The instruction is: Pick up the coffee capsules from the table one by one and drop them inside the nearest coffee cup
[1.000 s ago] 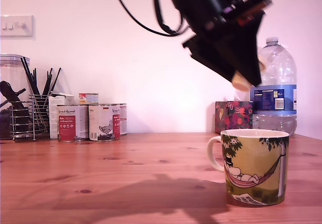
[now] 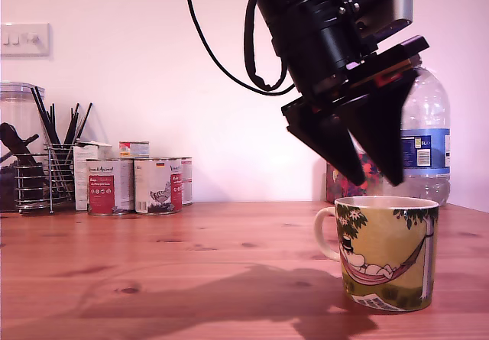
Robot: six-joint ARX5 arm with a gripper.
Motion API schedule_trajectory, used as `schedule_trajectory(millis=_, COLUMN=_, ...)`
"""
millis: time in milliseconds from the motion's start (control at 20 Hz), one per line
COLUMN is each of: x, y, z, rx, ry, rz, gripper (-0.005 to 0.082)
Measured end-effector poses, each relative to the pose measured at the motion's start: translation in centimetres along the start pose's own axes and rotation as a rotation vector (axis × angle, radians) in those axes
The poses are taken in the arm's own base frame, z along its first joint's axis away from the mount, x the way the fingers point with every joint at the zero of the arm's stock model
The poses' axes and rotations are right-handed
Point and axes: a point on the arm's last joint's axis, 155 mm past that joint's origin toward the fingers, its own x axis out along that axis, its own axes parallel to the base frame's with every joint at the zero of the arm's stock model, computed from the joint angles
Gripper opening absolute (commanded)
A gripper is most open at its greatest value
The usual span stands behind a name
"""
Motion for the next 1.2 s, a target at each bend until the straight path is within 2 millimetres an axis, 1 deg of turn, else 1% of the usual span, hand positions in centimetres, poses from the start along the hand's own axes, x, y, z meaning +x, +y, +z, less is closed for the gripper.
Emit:
schedule_trajectory(millis=200, x=0.0, y=0.1, z=0.4, rx=-0.001, ry=-0.015, rz=0.002, gripper=0.0782)
schedule_trajectory(millis=300, x=0.0, y=0.0, z=0.4, rx=-0.001, ry=-0.016, rz=-0.003, gripper=0.0759)
schedule_trajectory(millis=350, x=0.0, y=-0.1, z=0.4, rx=-0.001, ry=-0.016, rz=-0.006, gripper=0.0679)
schedule_trajectory(millis=400, x=0.0, y=-0.2, z=0.4, rx=-0.001, ry=-0.018, rz=-0.012, gripper=0.051)
schedule_trajectory(millis=500, x=0.0, y=-0.5, z=0.5, rx=-0.001, ry=-0.022, rz=-0.029, gripper=0.0061)
schedule_trajectory(millis=550, x=0.0, y=-0.7, z=0.7, rx=0.0, ry=-0.029, rz=-0.041, gripper=-0.0019)
schedule_trajectory(millis=650, x=-0.3, y=-0.9, z=1.5, rx=0.006, ry=-0.064, rz=-0.052, gripper=-0.0024)
schedule_trajectory(millis=800, x=-1.8, y=-0.7, z=3.2, rx=0.0, ry=-0.135, rz=-0.042, gripper=-0.0024)
schedule_trajectory(millis=900, x=-4.0, y=-0.1, z=5.0, rx=-0.006, ry=-0.24, rz=-0.017, gripper=-0.0024)
schedule_trajectory(millis=950, x=-5.3, y=0.1, z=5.5, rx=-0.01, ry=-0.296, rz=-0.005, gripper=-0.0024)
schedule_trajectory(millis=1050, x=-8.1, y=0.7, z=5.5, rx=-0.015, ry=-0.395, rz=0.026, gripper=-0.0024)
schedule_trajectory(millis=1100, x=-9.3, y=1.2, z=5.7, rx=-0.026, ry=-0.445, rz=0.046, gripper=-0.0024)
schedule_trajectory(millis=1200, x=-11.1, y=2.9, z=5.5, rx=-0.063, ry=-0.532, rz=0.094, gripper=-0.0024)
